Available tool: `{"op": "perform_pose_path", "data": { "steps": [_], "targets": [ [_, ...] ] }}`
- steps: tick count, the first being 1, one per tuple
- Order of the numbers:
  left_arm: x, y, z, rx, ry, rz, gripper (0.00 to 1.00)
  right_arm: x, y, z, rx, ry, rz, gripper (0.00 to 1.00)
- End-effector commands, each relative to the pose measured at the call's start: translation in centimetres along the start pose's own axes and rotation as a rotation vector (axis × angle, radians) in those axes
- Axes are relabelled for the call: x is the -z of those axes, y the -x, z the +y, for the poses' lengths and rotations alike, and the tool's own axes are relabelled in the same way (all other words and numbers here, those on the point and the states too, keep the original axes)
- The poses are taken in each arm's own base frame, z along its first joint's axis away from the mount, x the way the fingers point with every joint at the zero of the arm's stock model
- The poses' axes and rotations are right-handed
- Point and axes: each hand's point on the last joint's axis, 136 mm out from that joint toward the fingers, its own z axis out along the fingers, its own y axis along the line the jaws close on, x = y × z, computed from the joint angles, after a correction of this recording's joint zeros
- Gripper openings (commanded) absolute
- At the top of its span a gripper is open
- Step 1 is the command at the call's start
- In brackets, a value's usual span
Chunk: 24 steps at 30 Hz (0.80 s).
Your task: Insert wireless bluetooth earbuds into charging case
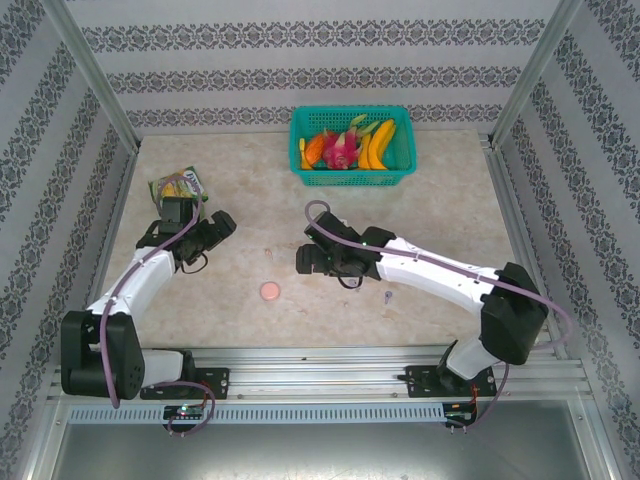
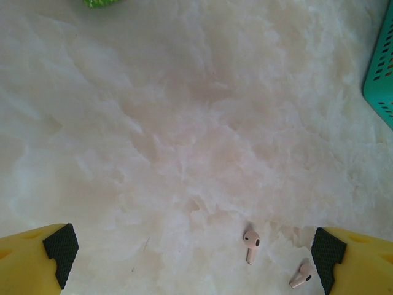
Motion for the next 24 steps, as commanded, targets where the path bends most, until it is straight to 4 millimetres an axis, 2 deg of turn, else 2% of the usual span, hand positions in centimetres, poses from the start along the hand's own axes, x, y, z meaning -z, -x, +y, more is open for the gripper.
{"op": "perform_pose_path", "data": {
  "steps": [1, 3, 8, 13, 16, 19, 24],
  "targets": [
    [-0.4, -0.8, -0.5, 0.004, -0.005, 0.058, 1.00, 0.0, 0.7, -0.4, -0.092, -0.038, -0.034, 0.88],
    [-0.7, -0.9, -0.6, -0.003, -0.010, 0.069, 1.00, -0.1, 1.0, -1.1, -0.095, -0.052, -0.037, 0.89],
    [-1.1, -1.1, -1.4, -0.004, -0.048, 0.093, 1.00, 0.2, 2.5, -5.0, -0.046, -0.082, -0.030, 0.89],
    [-1.1, -1.4, -3.1, -0.023, -0.112, 0.113, 1.00, -0.4, 4.3, -10.6, -0.012, -0.094, 0.041, 0.89],
    [-0.9, -1.8, -4.5, -0.043, -0.142, 0.126, 1.00, -0.9, 5.4, -13.1, -0.025, -0.098, 0.072, 0.89],
    [-0.6, -2.2, -6.2, -0.058, -0.182, 0.136, 1.00, -1.7, 6.4, -14.4, -0.019, -0.100, 0.101, 0.88],
    [-0.1, -2.6, -9.5, -0.093, -0.230, 0.128, 1.00, -3.7, 7.0, -14.6, 0.030, -0.101, 0.183, 0.84]
  ]
}}
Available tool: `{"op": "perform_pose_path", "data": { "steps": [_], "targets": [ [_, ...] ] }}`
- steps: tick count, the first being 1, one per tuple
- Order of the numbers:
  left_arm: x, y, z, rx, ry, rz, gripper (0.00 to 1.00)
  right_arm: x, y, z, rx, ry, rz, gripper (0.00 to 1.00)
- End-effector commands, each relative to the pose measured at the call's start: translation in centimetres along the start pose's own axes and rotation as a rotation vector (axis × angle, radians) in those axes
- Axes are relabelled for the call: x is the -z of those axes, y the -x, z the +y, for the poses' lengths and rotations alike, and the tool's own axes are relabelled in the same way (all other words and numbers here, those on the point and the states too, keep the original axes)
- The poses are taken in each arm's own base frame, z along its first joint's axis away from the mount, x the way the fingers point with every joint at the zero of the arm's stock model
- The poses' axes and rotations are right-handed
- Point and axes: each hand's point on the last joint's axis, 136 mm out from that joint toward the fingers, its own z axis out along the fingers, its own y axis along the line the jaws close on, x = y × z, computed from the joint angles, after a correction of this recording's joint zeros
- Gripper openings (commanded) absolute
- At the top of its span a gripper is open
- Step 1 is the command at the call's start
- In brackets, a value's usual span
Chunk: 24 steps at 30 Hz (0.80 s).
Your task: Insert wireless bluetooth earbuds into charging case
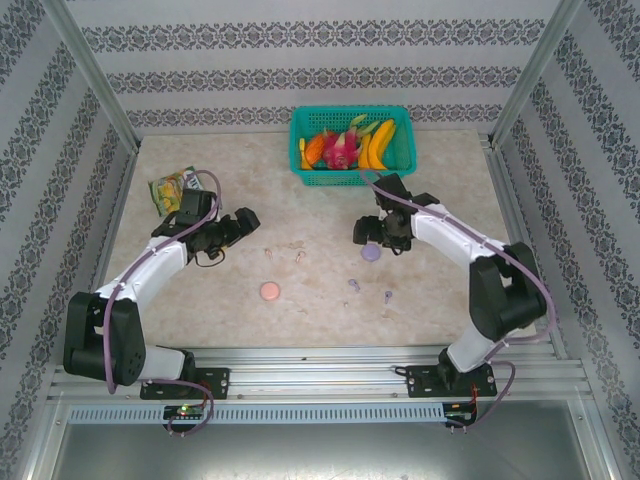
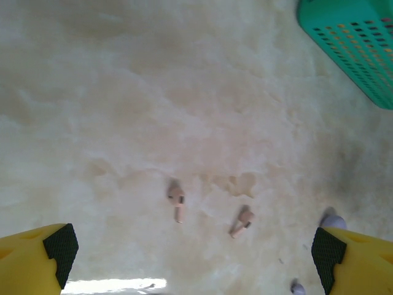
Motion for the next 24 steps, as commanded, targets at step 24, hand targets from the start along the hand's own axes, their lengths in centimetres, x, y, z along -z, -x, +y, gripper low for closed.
{"op": "perform_pose_path", "data": {
  "steps": [24],
  "targets": [
    [-3.8, -0.7, -11.1, -0.146, -0.097, 0.047, 1.00, -4.3, -1.6, -0.7, 0.118, -0.153, 0.116, 0.80]
  ]
}}
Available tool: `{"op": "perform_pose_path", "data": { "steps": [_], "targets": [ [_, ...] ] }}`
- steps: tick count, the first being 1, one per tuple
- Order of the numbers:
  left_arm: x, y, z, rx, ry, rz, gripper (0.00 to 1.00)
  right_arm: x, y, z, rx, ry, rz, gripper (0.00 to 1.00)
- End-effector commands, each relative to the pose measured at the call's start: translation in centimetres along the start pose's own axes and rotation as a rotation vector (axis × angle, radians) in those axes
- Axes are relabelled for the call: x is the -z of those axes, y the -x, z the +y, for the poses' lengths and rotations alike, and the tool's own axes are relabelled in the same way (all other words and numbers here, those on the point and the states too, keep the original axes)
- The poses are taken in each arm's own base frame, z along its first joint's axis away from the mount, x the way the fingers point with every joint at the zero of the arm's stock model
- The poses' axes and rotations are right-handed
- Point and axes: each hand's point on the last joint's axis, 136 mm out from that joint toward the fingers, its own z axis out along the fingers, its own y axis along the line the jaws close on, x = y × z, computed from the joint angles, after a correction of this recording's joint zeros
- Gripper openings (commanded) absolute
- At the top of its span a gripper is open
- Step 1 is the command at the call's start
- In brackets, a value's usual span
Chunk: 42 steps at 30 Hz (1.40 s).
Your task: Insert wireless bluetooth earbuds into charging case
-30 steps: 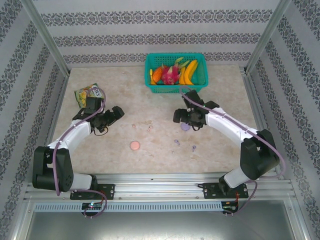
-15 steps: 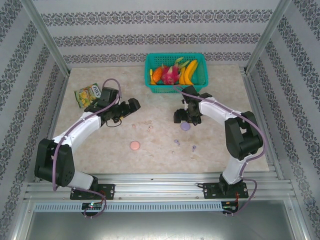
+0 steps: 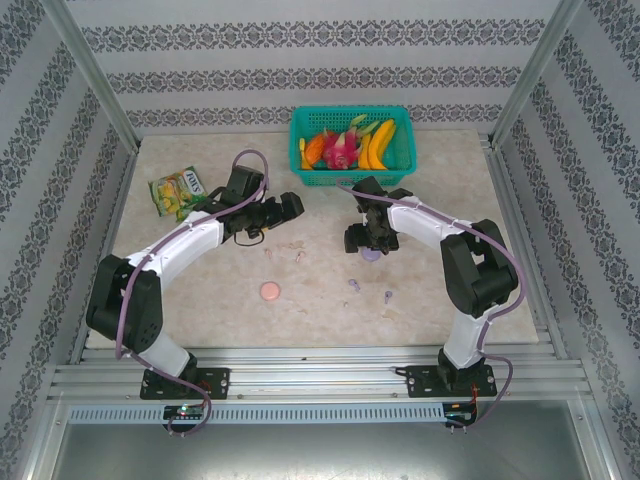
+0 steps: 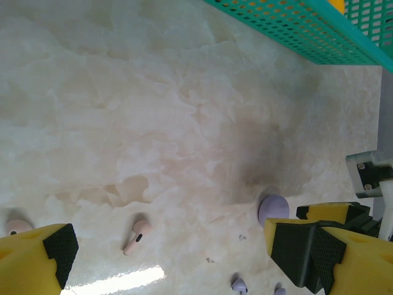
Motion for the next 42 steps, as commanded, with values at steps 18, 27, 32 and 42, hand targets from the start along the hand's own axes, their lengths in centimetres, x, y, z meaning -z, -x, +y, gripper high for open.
{"op": "perform_pose_path", "data": {
  "steps": [18, 27, 32, 42],
  "targets": [
    [0.4, 1.4, -1.3, -0.020, -0.007, -0.043, 1.00, -3.0, -1.6, -1.4, -0.041, -0.062, 0.044, 0.73],
    [0.0, 1.3, -1.2, -0.018, -0.005, -0.037, 1.00, -3.5, -1.1, -1.9, -0.045, -0.084, 0.038, 0.72],
    [-0.1, 1.2, -1.2, -0.017, -0.006, -0.035, 1.00, -3.5, -1.1, -2.0, -0.038, -0.096, 0.041, 0.71],
    [-0.3, 1.2, -1.1, -0.014, -0.008, -0.032, 1.00, -3.6, -0.8, -1.8, -0.034, -0.107, 0.039, 0.70]
  ]
}}
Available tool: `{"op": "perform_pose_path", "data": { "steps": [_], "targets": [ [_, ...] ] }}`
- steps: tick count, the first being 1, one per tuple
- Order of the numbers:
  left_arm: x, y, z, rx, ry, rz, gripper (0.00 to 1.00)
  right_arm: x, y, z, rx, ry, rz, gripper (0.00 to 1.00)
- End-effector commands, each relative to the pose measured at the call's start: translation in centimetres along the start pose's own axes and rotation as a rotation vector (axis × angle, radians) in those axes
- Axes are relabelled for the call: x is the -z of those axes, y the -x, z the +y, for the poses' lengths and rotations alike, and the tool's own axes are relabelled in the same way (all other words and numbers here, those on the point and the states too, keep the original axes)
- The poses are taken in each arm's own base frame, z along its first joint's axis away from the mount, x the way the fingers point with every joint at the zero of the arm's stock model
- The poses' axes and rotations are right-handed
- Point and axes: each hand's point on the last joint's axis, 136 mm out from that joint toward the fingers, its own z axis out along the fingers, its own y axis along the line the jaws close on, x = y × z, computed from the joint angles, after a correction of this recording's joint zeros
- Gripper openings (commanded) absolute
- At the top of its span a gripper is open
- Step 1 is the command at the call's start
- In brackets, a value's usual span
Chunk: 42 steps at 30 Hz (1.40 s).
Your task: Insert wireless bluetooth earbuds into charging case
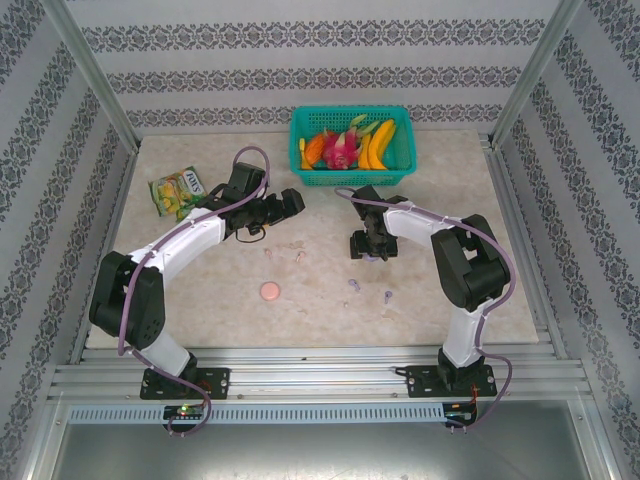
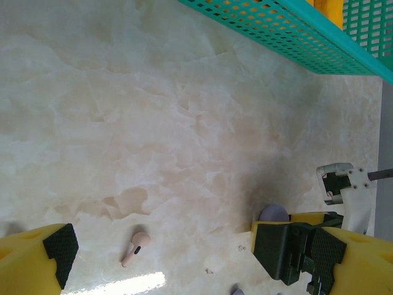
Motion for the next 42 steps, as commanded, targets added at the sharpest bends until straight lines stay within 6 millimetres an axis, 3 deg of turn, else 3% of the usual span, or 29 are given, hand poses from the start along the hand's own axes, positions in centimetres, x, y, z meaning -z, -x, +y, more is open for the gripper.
{"op": "perform_pose_path", "data": {
  "steps": [1, 17, 22, 28, 42],
  "targets": [
    [0.1, 0.4, -0.9, -0.012, -0.018, -0.016, 1.00, -0.8, 0.2, -0.4, -0.004, -0.045, 0.013, 0.70],
    [0.1, 0.3, -0.9, -0.017, -0.023, -0.016, 1.00, -0.5, 0.1, -0.1, 0.026, -0.067, 0.012, 0.61],
    [-0.1, 0.3, -0.8, -0.015, -0.019, -0.012, 1.00, -0.4, 0.1, 0.1, 0.031, -0.068, 0.011, 0.68],
    [0.0, 0.3, -1.0, -0.019, -0.023, -0.012, 1.00, -0.6, 0.3, -0.1, 0.038, -0.083, 0.014, 0.68],
    [-0.1, 0.6, -1.3, -0.020, -0.028, -0.015, 1.00, -0.5, -0.4, 1.0, -0.007, 0.008, 0.021, 0.55]
  ]
}}
